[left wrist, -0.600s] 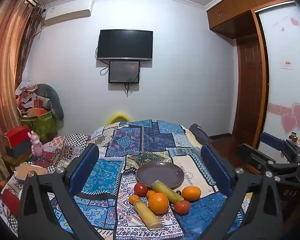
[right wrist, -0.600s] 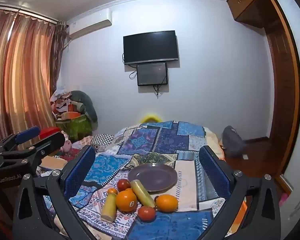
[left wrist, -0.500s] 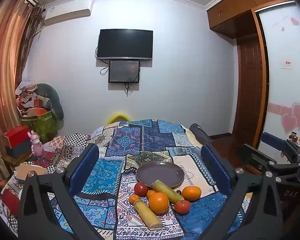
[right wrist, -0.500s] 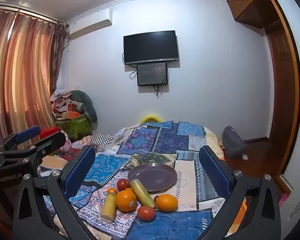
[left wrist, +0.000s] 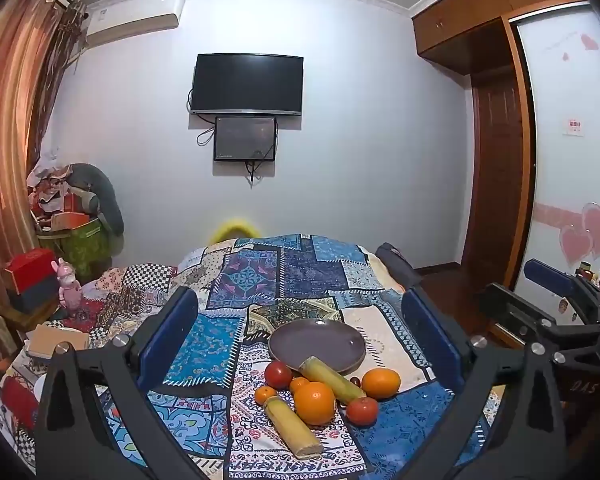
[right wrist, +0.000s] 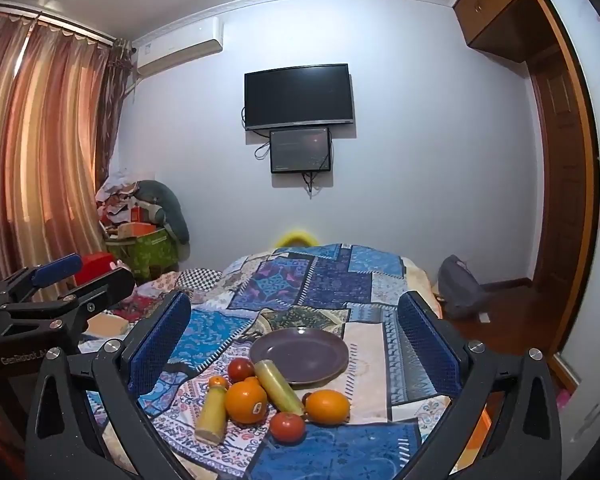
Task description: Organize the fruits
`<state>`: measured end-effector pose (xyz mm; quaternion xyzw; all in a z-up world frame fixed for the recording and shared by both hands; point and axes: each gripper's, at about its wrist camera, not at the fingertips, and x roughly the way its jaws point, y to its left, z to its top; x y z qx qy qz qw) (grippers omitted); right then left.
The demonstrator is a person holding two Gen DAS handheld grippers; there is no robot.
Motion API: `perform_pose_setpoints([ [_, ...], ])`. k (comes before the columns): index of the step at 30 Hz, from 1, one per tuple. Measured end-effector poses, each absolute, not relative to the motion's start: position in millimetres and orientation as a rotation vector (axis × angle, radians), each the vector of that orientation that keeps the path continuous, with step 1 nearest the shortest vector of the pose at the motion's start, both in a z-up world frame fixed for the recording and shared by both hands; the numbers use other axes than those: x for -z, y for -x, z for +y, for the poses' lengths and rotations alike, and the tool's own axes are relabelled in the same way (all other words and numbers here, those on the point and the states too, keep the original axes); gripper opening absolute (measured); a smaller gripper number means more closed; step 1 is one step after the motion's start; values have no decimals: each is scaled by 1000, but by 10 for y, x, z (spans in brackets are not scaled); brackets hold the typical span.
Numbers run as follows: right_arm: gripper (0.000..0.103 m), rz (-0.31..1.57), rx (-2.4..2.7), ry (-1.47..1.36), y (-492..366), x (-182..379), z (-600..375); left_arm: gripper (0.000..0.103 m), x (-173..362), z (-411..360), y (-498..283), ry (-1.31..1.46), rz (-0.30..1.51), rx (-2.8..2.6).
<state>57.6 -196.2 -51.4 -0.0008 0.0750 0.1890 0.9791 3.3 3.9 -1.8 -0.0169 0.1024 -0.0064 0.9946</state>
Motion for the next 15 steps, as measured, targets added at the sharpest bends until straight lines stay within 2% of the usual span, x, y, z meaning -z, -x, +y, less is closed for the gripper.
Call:
perform_pose_setpoints([
  [15,103,153,-373,-17,-570,522,-2001,103,-4,-28,-6,14,190,12],
])
